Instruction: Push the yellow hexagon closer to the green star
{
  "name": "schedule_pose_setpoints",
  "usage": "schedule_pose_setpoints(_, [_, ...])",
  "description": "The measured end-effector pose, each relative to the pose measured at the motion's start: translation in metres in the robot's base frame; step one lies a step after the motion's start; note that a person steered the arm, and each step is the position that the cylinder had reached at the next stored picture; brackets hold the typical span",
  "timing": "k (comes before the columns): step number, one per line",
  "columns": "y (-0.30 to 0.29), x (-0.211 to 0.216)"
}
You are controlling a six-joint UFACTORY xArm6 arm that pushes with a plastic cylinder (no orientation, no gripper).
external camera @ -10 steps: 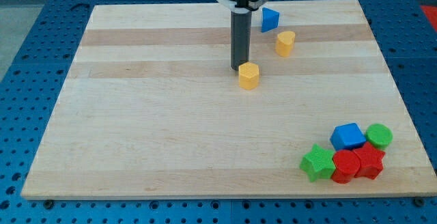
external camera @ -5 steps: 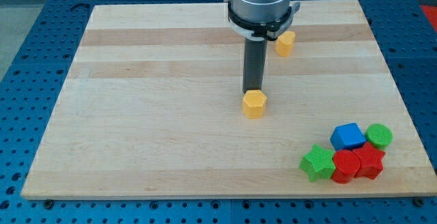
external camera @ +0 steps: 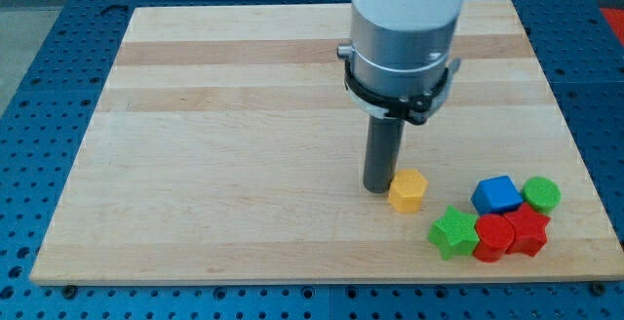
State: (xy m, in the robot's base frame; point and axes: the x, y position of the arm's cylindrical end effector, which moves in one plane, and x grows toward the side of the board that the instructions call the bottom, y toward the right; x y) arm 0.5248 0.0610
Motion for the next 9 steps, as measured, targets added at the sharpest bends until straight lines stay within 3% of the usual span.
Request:
schedule_pose_setpoints(4, [-0.021,0.001])
schedule_pose_setpoints(7, [0.039,0.015])
schedule_pose_setpoints(8, [0.039,0.004])
schedule_pose_setpoints(9, [0.047,-0.045])
